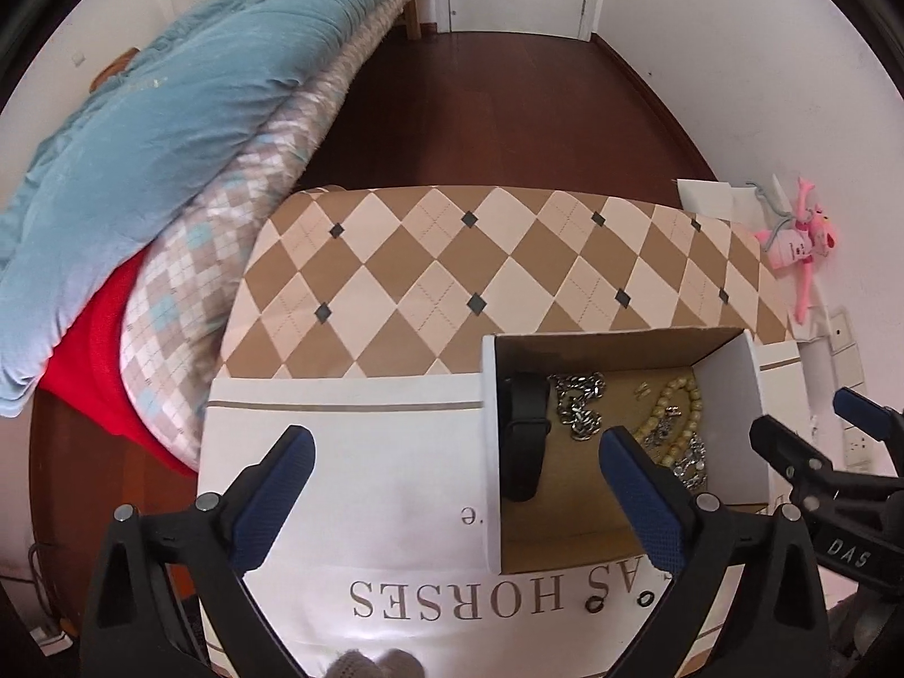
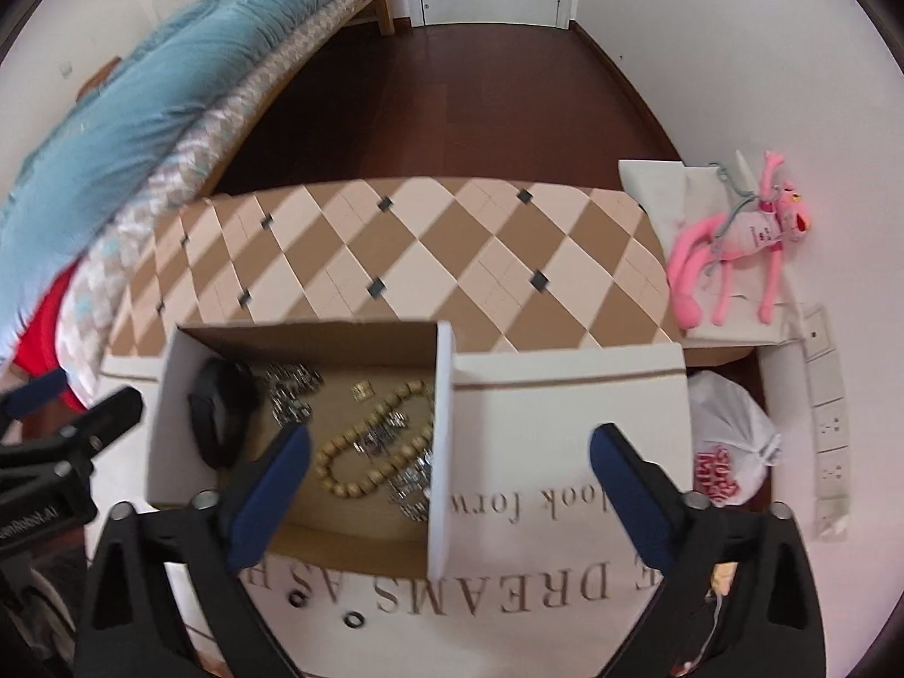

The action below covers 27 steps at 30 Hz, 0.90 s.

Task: Organize jewelry
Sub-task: 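Lower both charms into the white box and open both tools, then move both tools back from the box toward the two black rings on the cloth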

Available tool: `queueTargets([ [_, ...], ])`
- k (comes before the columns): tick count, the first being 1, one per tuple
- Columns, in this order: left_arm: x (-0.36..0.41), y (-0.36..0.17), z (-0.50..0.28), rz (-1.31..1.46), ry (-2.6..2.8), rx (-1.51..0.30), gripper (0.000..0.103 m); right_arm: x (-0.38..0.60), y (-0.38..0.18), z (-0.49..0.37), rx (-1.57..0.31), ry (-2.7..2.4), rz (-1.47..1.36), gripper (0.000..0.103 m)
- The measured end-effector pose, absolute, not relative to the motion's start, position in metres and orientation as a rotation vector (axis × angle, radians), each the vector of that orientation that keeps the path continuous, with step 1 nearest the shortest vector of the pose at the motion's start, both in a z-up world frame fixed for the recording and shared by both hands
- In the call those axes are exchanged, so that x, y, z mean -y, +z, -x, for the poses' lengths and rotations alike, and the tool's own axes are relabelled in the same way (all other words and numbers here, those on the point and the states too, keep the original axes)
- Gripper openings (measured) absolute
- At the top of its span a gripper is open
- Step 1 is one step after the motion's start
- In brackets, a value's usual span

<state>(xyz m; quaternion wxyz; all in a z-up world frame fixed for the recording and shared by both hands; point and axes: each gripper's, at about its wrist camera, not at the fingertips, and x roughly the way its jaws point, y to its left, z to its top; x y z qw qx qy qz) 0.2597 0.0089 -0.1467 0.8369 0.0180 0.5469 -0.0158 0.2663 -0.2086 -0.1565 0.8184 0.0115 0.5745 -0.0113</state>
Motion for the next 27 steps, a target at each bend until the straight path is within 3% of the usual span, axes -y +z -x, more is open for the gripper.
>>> queueTargets([
  [14, -0.005, -0.145, -0.224, 0.006, -0.032, -1.146, 0.103, 0.210, -0.145, -0.224, -1.177, -0.061, -0.019, 0.101],
  [27, 0.001, -0.094, -0.178, 0.013, -0.024, -1.016, 0.103, 0.211, -0.081, -0.175, -1.017, -0.089, -0.027, 0.101],
])
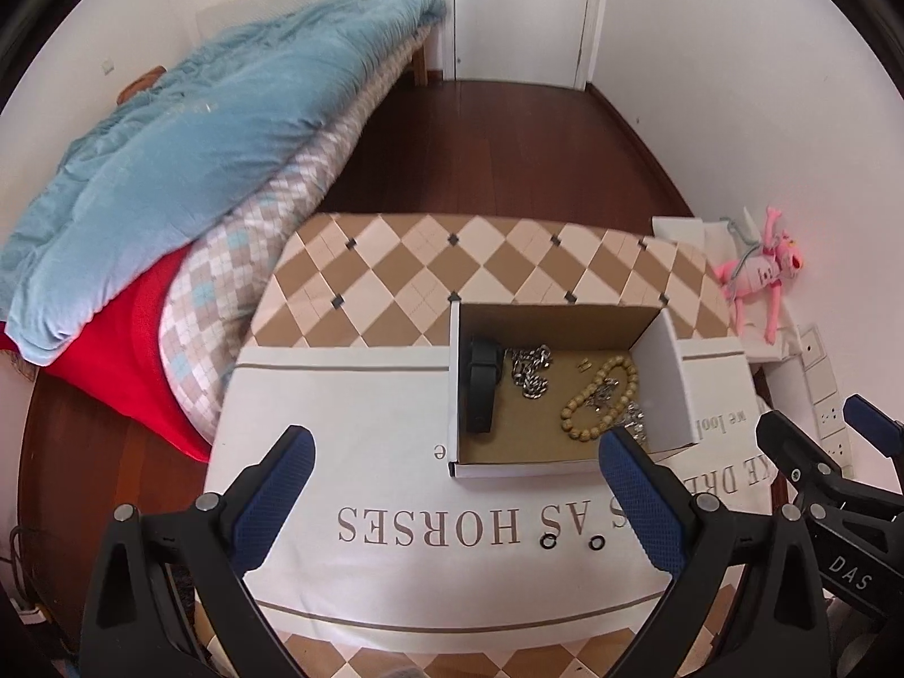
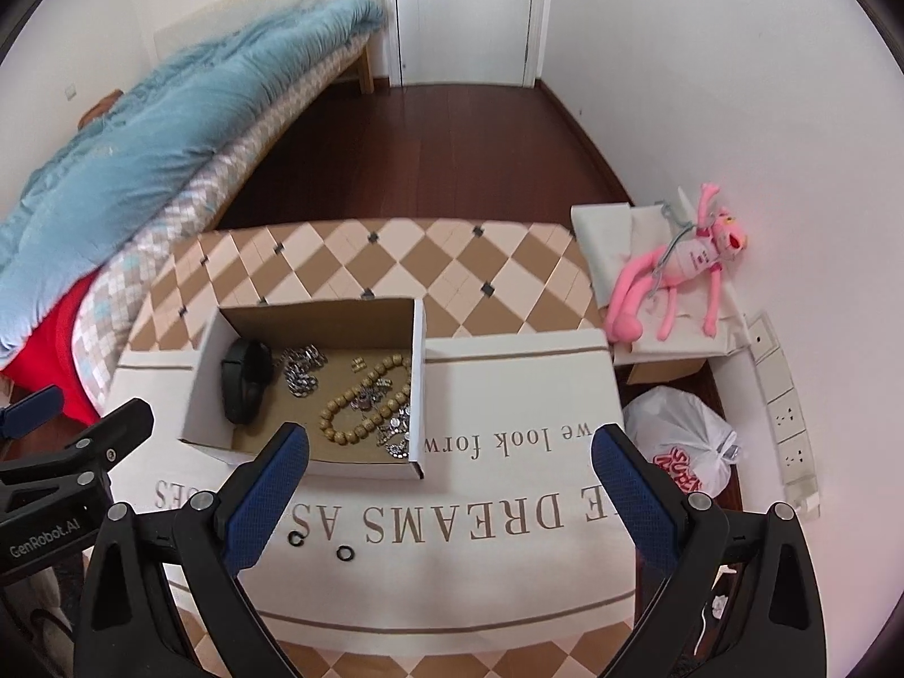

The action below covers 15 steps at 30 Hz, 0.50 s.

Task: Organize jewelry
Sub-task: 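Move both tools back from the box toward the two black rings on the cloth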

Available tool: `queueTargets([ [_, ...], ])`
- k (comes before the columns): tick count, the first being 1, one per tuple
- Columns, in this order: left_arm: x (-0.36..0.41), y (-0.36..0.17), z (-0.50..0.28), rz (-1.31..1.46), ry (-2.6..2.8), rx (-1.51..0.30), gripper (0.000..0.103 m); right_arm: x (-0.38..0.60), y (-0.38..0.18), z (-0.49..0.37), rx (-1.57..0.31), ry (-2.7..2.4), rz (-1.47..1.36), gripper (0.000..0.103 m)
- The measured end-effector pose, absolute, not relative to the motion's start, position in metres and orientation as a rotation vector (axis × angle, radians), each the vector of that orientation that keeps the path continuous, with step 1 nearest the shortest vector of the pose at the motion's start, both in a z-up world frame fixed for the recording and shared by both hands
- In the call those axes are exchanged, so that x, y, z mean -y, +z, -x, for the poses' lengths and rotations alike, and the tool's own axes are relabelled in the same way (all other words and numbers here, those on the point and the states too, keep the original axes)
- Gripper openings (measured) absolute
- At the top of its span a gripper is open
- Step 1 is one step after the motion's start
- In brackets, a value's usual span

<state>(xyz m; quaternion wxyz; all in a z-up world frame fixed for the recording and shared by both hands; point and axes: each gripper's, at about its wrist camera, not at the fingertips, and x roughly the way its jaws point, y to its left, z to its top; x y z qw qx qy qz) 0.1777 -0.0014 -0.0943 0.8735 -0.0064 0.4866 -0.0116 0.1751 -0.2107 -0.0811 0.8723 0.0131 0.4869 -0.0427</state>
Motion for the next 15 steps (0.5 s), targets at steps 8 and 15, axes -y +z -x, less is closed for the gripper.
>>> queueTargets([
  [8, -0.003, -0.060, -0.151, 0.030, -0.020, -0.943, 0.103, 0.209, -0.044, -0.151, -0.929, -0.095, -0.051, 0.101],
  [15, -0.004, -0.066, -0.145, -0.016, 0.046, -0.946, 0.103, 0.207, -0.047, -0.140, -0.944, -0.055, -0.084, 0.101],
])
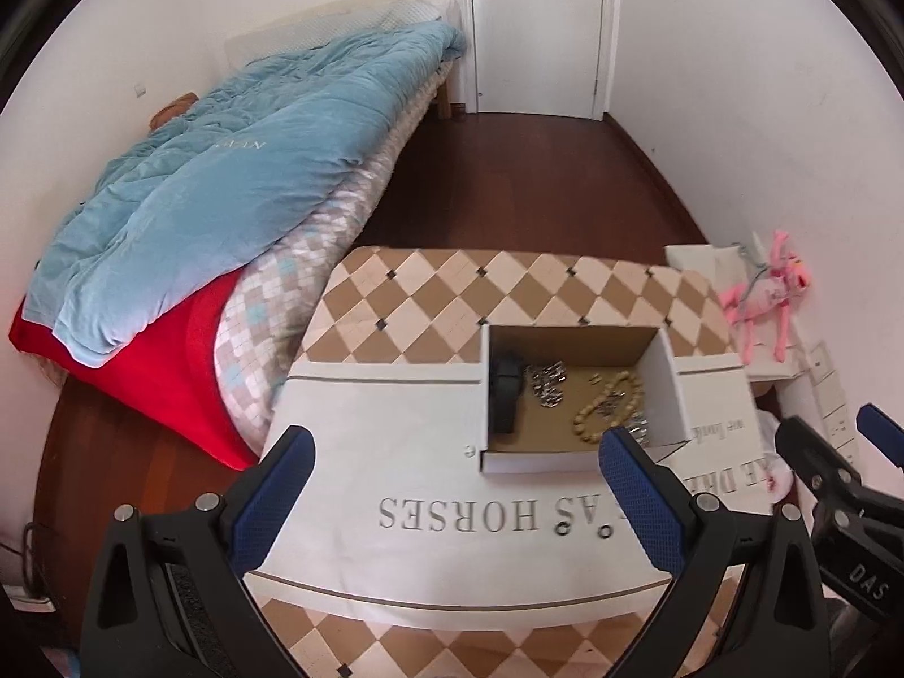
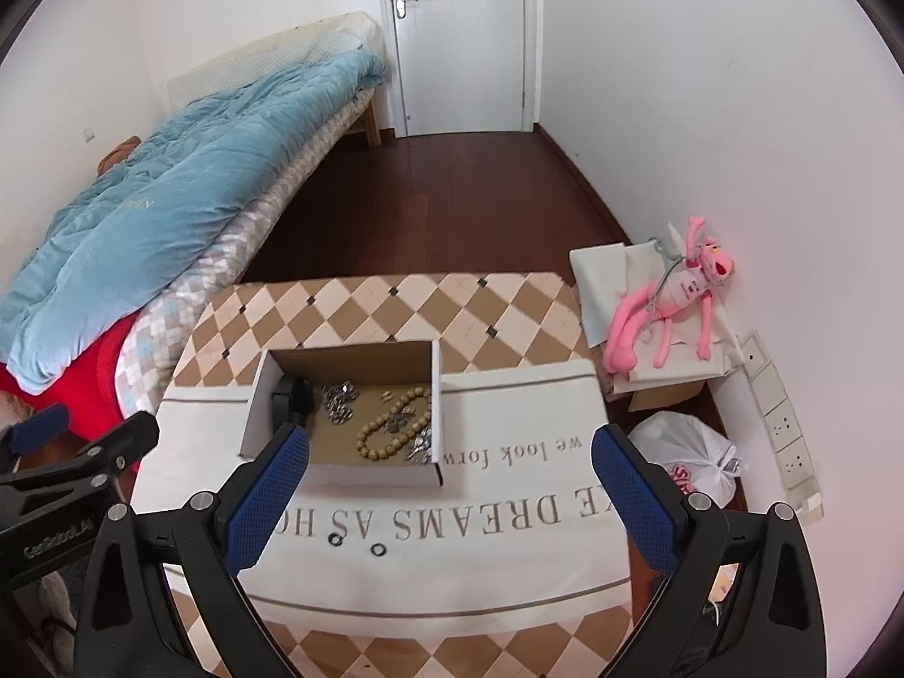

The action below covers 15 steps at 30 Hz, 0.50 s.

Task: Organize jewelry
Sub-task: 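Move both tools back from the box toward the two black rings on the cloth, then close the right tool on one small black ring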

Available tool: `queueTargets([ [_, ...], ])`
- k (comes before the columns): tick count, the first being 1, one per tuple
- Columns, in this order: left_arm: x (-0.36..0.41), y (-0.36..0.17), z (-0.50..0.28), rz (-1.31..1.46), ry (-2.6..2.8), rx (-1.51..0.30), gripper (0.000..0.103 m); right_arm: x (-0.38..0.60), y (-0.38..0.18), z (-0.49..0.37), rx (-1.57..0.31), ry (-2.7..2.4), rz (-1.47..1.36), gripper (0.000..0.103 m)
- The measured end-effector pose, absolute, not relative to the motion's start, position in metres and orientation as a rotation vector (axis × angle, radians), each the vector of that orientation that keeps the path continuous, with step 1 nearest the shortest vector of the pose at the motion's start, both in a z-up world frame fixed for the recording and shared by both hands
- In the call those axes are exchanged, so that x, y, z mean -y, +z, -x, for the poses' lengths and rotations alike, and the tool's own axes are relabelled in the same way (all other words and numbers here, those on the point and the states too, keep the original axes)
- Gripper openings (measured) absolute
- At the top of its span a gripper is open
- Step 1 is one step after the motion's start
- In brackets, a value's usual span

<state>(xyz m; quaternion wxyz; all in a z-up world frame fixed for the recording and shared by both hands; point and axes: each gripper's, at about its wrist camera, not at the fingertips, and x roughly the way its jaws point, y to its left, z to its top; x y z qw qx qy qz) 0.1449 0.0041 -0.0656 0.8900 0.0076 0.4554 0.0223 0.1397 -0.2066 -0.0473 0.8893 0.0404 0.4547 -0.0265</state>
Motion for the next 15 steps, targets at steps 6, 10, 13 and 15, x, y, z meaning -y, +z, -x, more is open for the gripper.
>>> queueTargets([
  [6, -0.010, -0.127, -0.145, -0.015, 0.005, -1.032, 0.103, 0.199, -0.117, -0.139, -1.087, -0.002, -0.105, 0.101],
  [10, -0.015, -0.183, -0.144, -0.035, 0.007, -1.126, 0.103, 0.187, -0.171, -0.136, -1.167, 0.055, -0.126, 0.100],
  [13, -0.018, -0.210, -0.141, -0.071, 0.034, -1.172, 0.103, 0.172, -0.205, -0.136, -1.211, 0.083, -0.105, 0.081],
  [15, -0.022, -0.225, -0.140, -0.093, 0.054, -1.201, 0.103, 0.165, -0.218, -0.136, -1.220, 0.094, -0.091, 0.073],
])
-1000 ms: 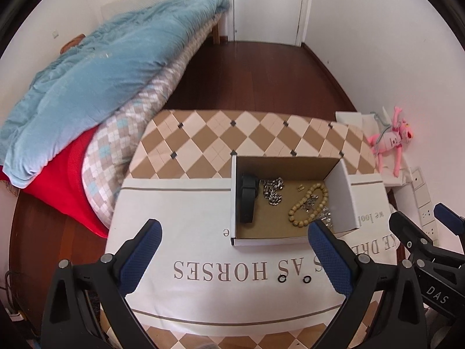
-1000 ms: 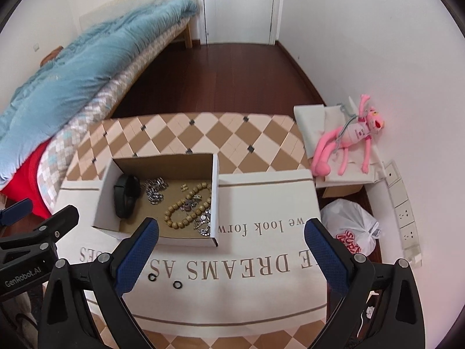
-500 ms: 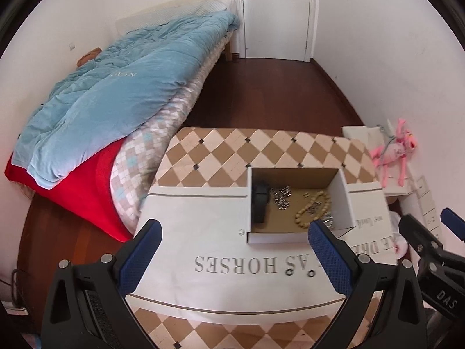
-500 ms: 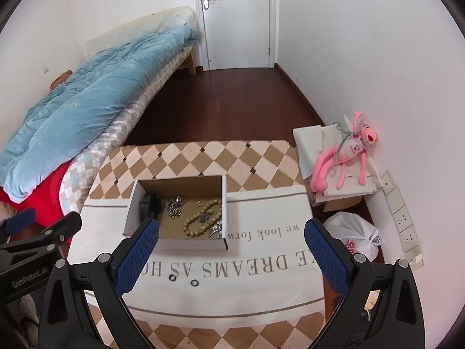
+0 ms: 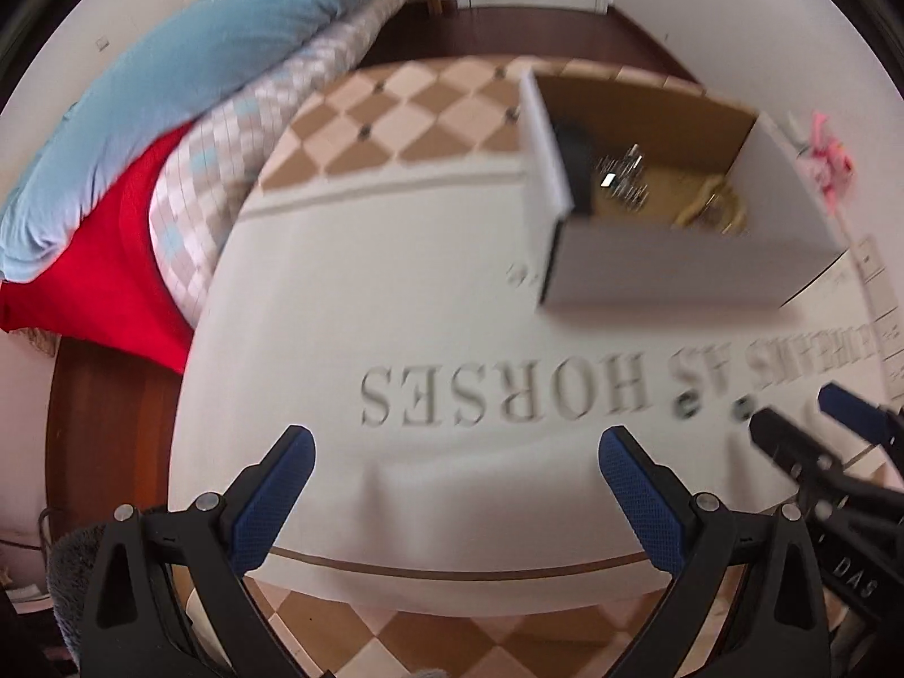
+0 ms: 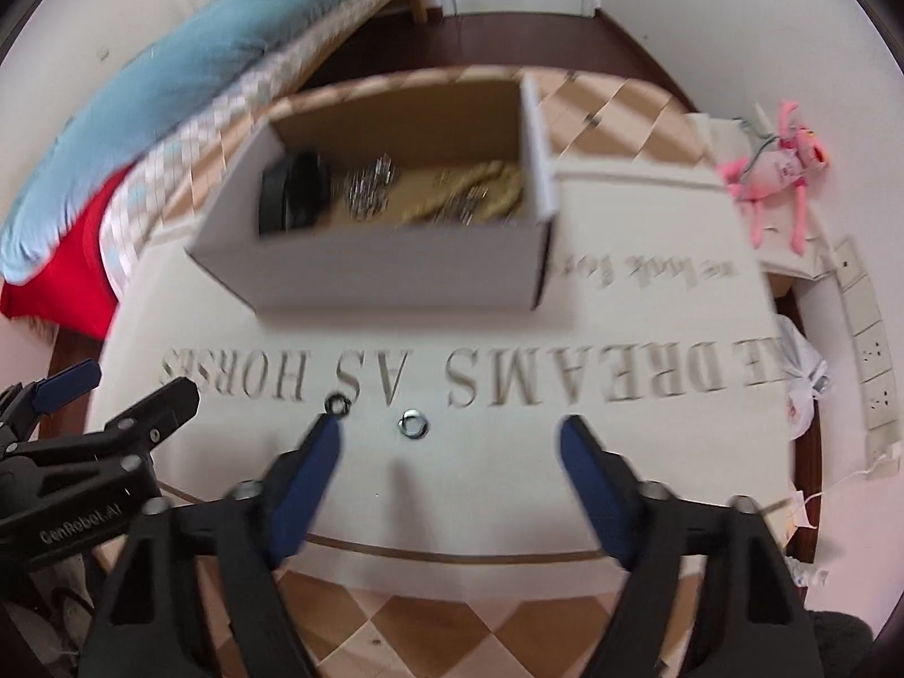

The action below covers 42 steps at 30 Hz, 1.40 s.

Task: Organize jewelry
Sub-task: 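Close the right tool on one small black ring, then grasp the other black ring with the left tool while the right tool holds its ring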

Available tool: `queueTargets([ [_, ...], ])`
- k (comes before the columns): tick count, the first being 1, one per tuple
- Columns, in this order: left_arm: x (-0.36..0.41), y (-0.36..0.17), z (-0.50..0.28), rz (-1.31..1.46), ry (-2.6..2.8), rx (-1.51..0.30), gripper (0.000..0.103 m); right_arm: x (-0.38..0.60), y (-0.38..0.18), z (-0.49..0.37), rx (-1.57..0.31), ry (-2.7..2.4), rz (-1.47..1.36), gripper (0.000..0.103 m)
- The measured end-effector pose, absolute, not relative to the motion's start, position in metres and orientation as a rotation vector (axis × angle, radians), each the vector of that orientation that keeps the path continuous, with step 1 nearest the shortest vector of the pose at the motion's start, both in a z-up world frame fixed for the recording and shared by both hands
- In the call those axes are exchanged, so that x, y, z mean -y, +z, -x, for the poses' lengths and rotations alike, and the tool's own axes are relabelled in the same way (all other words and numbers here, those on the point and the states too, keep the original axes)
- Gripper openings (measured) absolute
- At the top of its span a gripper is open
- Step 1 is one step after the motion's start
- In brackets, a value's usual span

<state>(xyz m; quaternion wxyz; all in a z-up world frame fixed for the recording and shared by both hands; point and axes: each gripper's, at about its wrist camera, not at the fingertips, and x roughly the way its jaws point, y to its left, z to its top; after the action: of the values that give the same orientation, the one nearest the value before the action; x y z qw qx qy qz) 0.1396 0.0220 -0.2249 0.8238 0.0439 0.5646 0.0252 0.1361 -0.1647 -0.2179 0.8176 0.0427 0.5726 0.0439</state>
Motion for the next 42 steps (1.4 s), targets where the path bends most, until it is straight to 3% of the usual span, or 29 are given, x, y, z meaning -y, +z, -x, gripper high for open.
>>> queueTargets([
  [1, -0.024, -0.231, -0.139, -0.097, 0.063, -1.215, 0.103, 0.161, -0.226, -0.137, -1.222, 0.093, -0.075, 0.072],
  [3, -0.028, -0.238, -0.139, -0.097, 0.071, -1.224, 0.103, 0.157, -0.235, -0.138, -1.227, 0.096, -0.060, 0.055],
  [7, -0.032, -0.242, -0.137, -0.105, 0.074, -1.232, 0.103, 0.146, -0.239, -0.138, -1.191, 0.092, 0.006, 0.035],
  [9, -0.032, -0.242, -0.137, -0.110, 0.072, -1.237, 0.103, 0.142, -0.240, -0.137, -1.175, 0.086, 0.041, 0.014],
  [28, 0.050, -0.238, -0.142, -0.058, -0.093, -1.224, 0.100, 0.237, -0.212, -0.124, -1.145, -0.080, -0.156, 0.013],
  [29, 0.055, -0.238, -0.142, -0.065, -0.098, -1.221, 0.096, 0.239, -0.212, -0.122, -1.145, -0.083, -0.158, 0.013],
  [31, 0.060, -0.238, -0.141, -0.073, -0.102, -1.222, 0.076, 0.242, -0.213, -0.121, -1.144, -0.087, -0.162, 0.013],
  [34, 0.063, -0.239, -0.143, -0.069, -0.117, -1.222, 0.068, 0.246, -0.212, -0.121, -1.140, -0.093, -0.170, 0.013],
  [38, 0.067, -0.236, -0.141, -0.081, -0.131, -1.206, 0.051, 0.248, -0.211, -0.121, -1.134, -0.104, -0.179, 0.013],
  [39, 0.066, -0.238, -0.143, -0.081, -0.135, -1.207, 0.042, 0.250, -0.211, -0.121, -1.134, -0.106, -0.183, 0.013],
  [42, 0.067, -0.240, -0.145, -0.085, -0.143, -1.213, 0.036, 0.253, -0.212, -0.120, -1.135, -0.113, -0.192, 0.013],
])
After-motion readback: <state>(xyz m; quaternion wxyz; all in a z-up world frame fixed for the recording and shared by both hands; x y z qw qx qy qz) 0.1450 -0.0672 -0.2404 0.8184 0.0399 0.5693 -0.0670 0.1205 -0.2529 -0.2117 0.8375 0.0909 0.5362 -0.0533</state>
